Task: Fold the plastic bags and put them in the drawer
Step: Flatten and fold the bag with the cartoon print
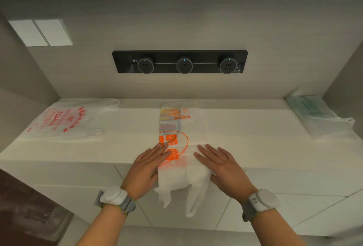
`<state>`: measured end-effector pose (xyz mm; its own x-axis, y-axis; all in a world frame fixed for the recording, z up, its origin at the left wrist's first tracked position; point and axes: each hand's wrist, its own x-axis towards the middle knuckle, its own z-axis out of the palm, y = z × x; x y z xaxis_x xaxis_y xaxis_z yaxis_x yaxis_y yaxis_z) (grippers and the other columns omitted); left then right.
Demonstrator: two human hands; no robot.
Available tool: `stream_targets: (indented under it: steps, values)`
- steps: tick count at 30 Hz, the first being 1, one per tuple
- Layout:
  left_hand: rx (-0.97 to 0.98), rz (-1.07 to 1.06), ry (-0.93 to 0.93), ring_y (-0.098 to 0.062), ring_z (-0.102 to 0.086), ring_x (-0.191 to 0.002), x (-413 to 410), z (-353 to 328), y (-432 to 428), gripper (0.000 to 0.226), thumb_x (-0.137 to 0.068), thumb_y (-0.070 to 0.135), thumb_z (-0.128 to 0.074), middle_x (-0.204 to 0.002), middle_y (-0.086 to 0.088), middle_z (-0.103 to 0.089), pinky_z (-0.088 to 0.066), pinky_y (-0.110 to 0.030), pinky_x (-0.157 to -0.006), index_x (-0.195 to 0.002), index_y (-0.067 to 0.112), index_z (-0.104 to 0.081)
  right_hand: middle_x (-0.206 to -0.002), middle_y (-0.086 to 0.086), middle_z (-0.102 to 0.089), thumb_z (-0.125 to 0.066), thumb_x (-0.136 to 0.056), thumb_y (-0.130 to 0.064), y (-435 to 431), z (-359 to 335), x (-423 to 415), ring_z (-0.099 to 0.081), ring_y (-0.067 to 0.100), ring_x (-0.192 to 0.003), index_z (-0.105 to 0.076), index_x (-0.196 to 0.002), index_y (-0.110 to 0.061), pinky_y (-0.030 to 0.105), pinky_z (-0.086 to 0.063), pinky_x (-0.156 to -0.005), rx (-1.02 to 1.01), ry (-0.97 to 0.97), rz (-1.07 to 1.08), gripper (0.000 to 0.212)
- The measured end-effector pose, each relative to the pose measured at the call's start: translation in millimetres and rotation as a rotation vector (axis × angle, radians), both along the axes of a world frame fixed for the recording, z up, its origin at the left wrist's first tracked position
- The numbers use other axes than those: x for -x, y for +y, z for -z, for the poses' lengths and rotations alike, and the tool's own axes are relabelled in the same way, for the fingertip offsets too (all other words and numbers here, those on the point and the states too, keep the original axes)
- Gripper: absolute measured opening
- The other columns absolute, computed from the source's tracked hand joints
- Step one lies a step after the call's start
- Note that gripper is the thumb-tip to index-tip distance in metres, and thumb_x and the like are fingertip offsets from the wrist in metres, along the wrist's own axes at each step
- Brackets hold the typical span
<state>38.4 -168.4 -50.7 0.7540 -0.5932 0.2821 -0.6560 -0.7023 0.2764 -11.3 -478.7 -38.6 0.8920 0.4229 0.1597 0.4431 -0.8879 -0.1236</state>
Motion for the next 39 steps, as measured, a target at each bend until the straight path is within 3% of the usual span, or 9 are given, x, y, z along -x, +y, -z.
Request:
stream_targets:
  steps: [8, 12, 15, 18, 22, 26, 31, 36, 39]
  values:
    - [0.114, -0.030, 0.133, -0.001, -0.013, -0.151, -2, -1, -1, 0.063, -0.095, 0.013, -0.060, -0.162, 0.017, -0.024, -0.008, -0.023, -0.122, -0.150, 0.035, -0.038, -0.163, -0.014, -0.019, -0.043, -0.092, -0.033, 0, 0, -1, -0.018, 0.010, -0.150, -0.024, -0.154, -0.035, 0.033, -0.010, -0.121, -0.103, 0.010, -0.006, 0.065]
    - [0.200, -0.081, 0.212, 0.000, -0.020, -0.150, -2, -5, -8, 0.050, -0.097, 0.031, -0.057, -0.159, 0.018, -0.032, -0.015, -0.031, -0.123, -0.146, 0.036, -0.046, -0.156, -0.017, -0.036, -0.038, -0.098, -0.044, -2, -2, -1, -0.031, 0.007, -0.144, -0.037, -0.149, -0.034, 0.028, -0.017, -0.116, -0.218, -0.025, 0.020, 0.053]
    - [0.308, -0.080, 0.228, -0.004, -0.032, -0.146, 3, -12, -11, 0.049, -0.094, 0.033, -0.061, -0.154, 0.014, -0.043, -0.026, -0.033, -0.121, -0.142, 0.029, -0.053, -0.141, -0.017, -0.053, -0.040, -0.096, -0.046, 0, -8, -4, -0.043, 0.006, -0.132, -0.046, -0.143, -0.032, 0.021, -0.021, -0.107, -0.304, -0.029, 0.056, 0.049]
    - [0.476, -0.173, 0.383, 0.008, -0.038, -0.137, 11, -23, -20, 0.045, -0.093, 0.030, -0.064, -0.145, 0.025, -0.049, -0.039, -0.021, -0.111, -0.136, 0.040, -0.057, -0.124, -0.020, -0.061, -0.037, -0.091, -0.045, 4, -19, -7, -0.050, 0.002, -0.115, -0.054, -0.134, -0.034, 0.019, -0.024, -0.102, -0.416, 0.009, 0.099, 0.048]
    - [0.526, -0.302, 0.440, -0.001, -0.050, -0.131, 11, -25, -32, 0.043, -0.096, 0.060, -0.046, -0.137, 0.020, -0.059, -0.038, -0.034, -0.113, -0.132, 0.041, -0.060, -0.085, -0.026, -0.056, -0.030, -0.088, -0.048, 10, -31, -15, -0.049, 0.000, -0.084, -0.062, -0.102, -0.033, 0.025, -0.035, -0.087, -0.568, 0.060, 0.188, 0.038]
    - [0.549, -0.479, 0.400, -0.006, -0.062, -0.107, 9, -24, -33, 0.065, -0.091, 0.076, -0.033, -0.108, 0.008, -0.071, -0.046, -0.038, -0.100, -0.100, 0.027, -0.075, -0.066, -0.003, -0.054, -0.040, -0.094, -0.035, 8, -32, -25, -0.053, 0.018, -0.070, -0.062, -0.081, -0.012, 0.034, -0.044, -0.072, -0.777, 0.146, 0.282, 0.034]
    - [0.610, -0.554, 0.341, -0.002, -0.062, -0.088, 6, -42, -47, 0.041, -0.098, 0.050, -0.037, -0.089, 0.006, -0.068, -0.045, -0.028, -0.083, -0.085, 0.030, -0.071, -0.066, 0.012, -0.058, -0.043, -0.100, -0.041, 8, -41, -35, -0.047, 0.020, -0.062, -0.058, -0.078, 0.002, 0.035, -0.039, -0.060, -0.935, 0.255, 0.371, 0.050]
    - [0.631, -0.581, 0.339, -0.019, -0.063, -0.078, -12, -47, -49, 0.040, -0.102, 0.040, -0.045, -0.077, -0.003, -0.065, -0.047, -0.034, -0.076, -0.073, 0.022, -0.067, -0.061, 0.014, -0.059, -0.037, -0.098, -0.060, 12, -52, -51, -0.049, 0.019, -0.055, -0.050, -0.062, -0.004, 0.033, -0.036, -0.058, -0.866, 0.256, 0.426, 0.068]
    - [0.659, -0.564, 0.358, -0.012, -0.065, -0.071, -26, -50, -51, 0.038, -0.099, 0.042, -0.052, -0.071, -0.003, -0.070, -0.050, -0.036, -0.073, -0.075, 0.020, -0.070, -0.050, 0.005, -0.045, -0.040, -0.098, -0.058, 17, -55, -61, -0.039, 0.013, -0.050, -0.037, -0.054, -0.012, 0.033, -0.033, -0.056, -0.822, 0.225, 0.441, 0.064]
